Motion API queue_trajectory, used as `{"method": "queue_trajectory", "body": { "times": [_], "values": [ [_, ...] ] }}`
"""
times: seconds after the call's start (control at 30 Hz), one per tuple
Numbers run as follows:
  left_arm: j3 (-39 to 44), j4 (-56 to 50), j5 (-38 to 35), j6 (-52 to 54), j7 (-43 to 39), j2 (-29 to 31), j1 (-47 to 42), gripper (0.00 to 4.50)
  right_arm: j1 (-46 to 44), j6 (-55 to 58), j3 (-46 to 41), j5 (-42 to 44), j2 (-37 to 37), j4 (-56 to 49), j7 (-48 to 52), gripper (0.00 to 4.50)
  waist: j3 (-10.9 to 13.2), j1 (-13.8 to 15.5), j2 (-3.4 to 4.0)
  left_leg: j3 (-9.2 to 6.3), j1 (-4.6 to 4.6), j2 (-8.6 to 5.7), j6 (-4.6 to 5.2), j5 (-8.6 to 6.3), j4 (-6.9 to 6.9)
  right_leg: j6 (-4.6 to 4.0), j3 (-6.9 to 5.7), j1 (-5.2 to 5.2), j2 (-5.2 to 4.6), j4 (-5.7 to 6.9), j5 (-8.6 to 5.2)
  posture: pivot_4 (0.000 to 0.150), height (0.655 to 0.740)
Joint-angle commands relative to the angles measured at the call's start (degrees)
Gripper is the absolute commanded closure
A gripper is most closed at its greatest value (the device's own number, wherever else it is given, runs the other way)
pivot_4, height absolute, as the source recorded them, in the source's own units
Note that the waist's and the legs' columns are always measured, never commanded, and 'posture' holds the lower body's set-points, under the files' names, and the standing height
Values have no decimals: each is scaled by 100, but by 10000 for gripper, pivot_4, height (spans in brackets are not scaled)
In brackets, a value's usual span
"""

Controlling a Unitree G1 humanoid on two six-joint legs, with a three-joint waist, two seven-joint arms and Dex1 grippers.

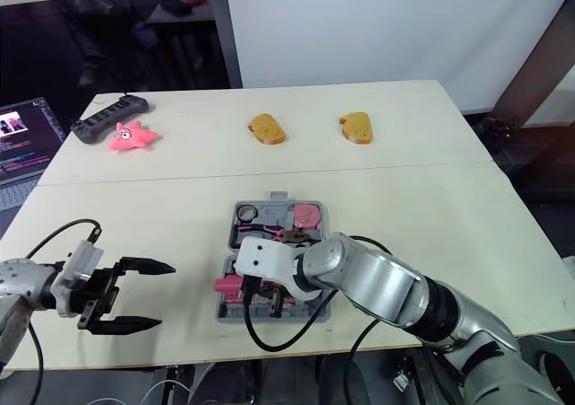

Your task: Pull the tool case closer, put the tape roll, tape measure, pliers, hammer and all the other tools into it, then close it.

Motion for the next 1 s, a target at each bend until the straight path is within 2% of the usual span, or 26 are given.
{"method": "queue_trajectory", "body": {
  "times": [0.03, 0.23, 1.0],
  "values": [
    [257, -329, -137, -57, -24, 126, 227, 0, -146, 358, 186, 29, 191, -221, -207, 41151, -1, -12, -1, 1, 0, 0, 0, 0, 0, 0, 0, 0, 0, 0, 0, 1500, 7400],
    [337, -498, -134, 43, -10, 101, 343, 0, -220, 599, 466, 119, 220, -245, -315, 41151, 0, -21, 0, 1, 1, 1, 0, 0, -3, -1, 1, -4, 2, 0, 0, 1500, 7400],
    [403, -834, -111, 60, 253, -25, 645, 0, -36, -458, 1224, -339, 265, 821, -391, 41151, 0, -46, 0, 1, 8, 1, 0, 0, -4, -1, 1, 0, 5, -1, 0, 1500, 7400]
  ]
}}
